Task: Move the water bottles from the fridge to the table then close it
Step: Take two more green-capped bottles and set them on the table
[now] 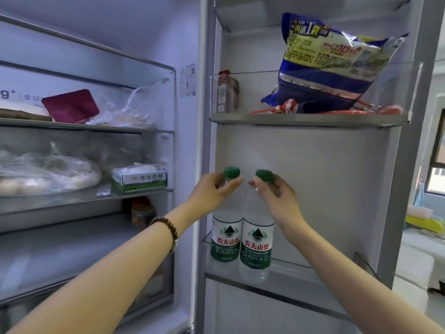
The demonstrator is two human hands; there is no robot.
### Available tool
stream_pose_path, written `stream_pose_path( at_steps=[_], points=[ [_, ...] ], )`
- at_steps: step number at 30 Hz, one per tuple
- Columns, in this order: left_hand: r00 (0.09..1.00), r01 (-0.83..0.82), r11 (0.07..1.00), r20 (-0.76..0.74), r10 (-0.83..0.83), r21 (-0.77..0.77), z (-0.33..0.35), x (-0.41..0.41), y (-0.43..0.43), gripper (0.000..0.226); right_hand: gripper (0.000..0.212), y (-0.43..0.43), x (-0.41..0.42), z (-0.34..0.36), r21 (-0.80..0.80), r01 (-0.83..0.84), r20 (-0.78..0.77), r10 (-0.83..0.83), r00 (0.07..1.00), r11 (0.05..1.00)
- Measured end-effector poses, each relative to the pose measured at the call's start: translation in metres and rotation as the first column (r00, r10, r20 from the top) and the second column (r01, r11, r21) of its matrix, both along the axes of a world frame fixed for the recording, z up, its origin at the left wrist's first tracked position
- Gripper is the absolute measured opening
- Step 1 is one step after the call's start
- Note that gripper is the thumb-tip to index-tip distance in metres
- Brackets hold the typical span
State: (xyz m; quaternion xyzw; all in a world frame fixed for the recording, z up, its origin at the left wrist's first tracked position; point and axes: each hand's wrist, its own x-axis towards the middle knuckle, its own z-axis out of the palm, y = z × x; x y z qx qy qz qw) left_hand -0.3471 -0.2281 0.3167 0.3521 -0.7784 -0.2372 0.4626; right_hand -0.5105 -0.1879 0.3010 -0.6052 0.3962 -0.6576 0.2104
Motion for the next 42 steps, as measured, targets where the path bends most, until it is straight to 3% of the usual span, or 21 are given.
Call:
stream_pose_path(
  at_steps=[4, 7, 12, 16, 18, 21, 23, 26, 29, 34, 36, 39, 42],
  points=[
    [0.995, -0.002, 1.000, -0.103, 0.003, 0.009, -0.003, -0.002, 0.004, 0.039, 0.023, -0.003, 0.005, -0.002, -0.032, 0.018, 0.052, -0.016, 0.998, 0.999],
    [0.985, -0.014, 1.000, -0.171, 0.018, 0.025, -0.002, -0.001, 0.009, 0.038, 0.017, 0.001, 0.012, -0.001, -0.072, -0.014, 0.059, 0.018, 0.998, 0.997],
    [0.924, -0.020, 0.999, -0.382, -0.001, -0.049, 0.026, 0.020, 0.035, 0.047, 0.007, 0.019, 0.028, 0.025, -0.271, -0.026, -0.036, 0.017, 0.999, 0.962],
    [0.913, -0.119, 0.971, -0.407, 0.025, -0.208, 0.057, 0.047, 0.081, 0.019, 0.008, 0.046, 0.054, 0.056, -0.415, -0.068, -0.057, 0.049, 0.997, 0.907],
    [0.923, -0.164, 0.951, -0.382, 0.053, -0.263, 0.066, 0.067, 0.110, 0.009, 0.013, 0.063, 0.074, 0.063, -0.435, -0.118, -0.072, 0.096, 0.993, 0.893],
    [0.918, -0.272, 0.920, -0.362, 0.161, -0.283, 0.067, 0.104, 0.168, 0.014, 0.010, 0.094, 0.119, 0.062, -0.414, -0.247, -0.076, 0.237, 0.969, 0.876],
    [0.893, -0.371, 0.892, -0.364, 0.265, -0.259, 0.063, 0.131, 0.213, 0.017, 0.006, 0.120, 0.156, 0.056, -0.385, -0.360, -0.066, 0.363, 0.929, 0.850],
    [0.834, -0.522, 0.823, -0.337, 0.437, -0.225, 0.050, 0.177, 0.293, 0.017, 0.016, 0.169, 0.216, 0.042, -0.347, -0.499, -0.061, 0.511, 0.857, 0.794],
    [0.728, -0.676, 0.710, -0.332, 0.600, -0.198, 0.036, 0.223, 0.391, 0.014, 0.015, 0.242, 0.277, 0.028, -0.315, -0.649, -0.083, 0.661, 0.746, 0.692],
    [0.480, -0.875, 0.475, -0.311, 0.820, -0.096, 0.016, 0.284, 0.566, 0.017, 0.016, 0.387, 0.365, 0.010, -0.228, -0.869, -0.039, 0.888, 0.459, 0.439],
    [0.355, -0.935, 0.343, -0.295, 0.887, -0.096, 0.008, 0.301, 0.640, 0.009, 0.019, 0.452, 0.397, 0.004, -0.188, -0.931, 0.004, 0.948, 0.318, 0.313],
    [0.161, -0.986, 0.144, -0.286, 0.945, -0.079, -0.002, 0.317, 0.740, 0.014, 0.020, 0.544, 0.437, -0.004, -0.129, -0.986, 0.019, 0.995, 0.101, 0.103],
    [0.009, -1.000, 0.004, -0.283, 0.959, -0.020, -0.013, 0.330, 0.827, 0.011, 0.022, 0.623, 0.474, -0.008, -0.096, -0.991, 0.020, 0.995, -0.093, -0.091]
  ],
)
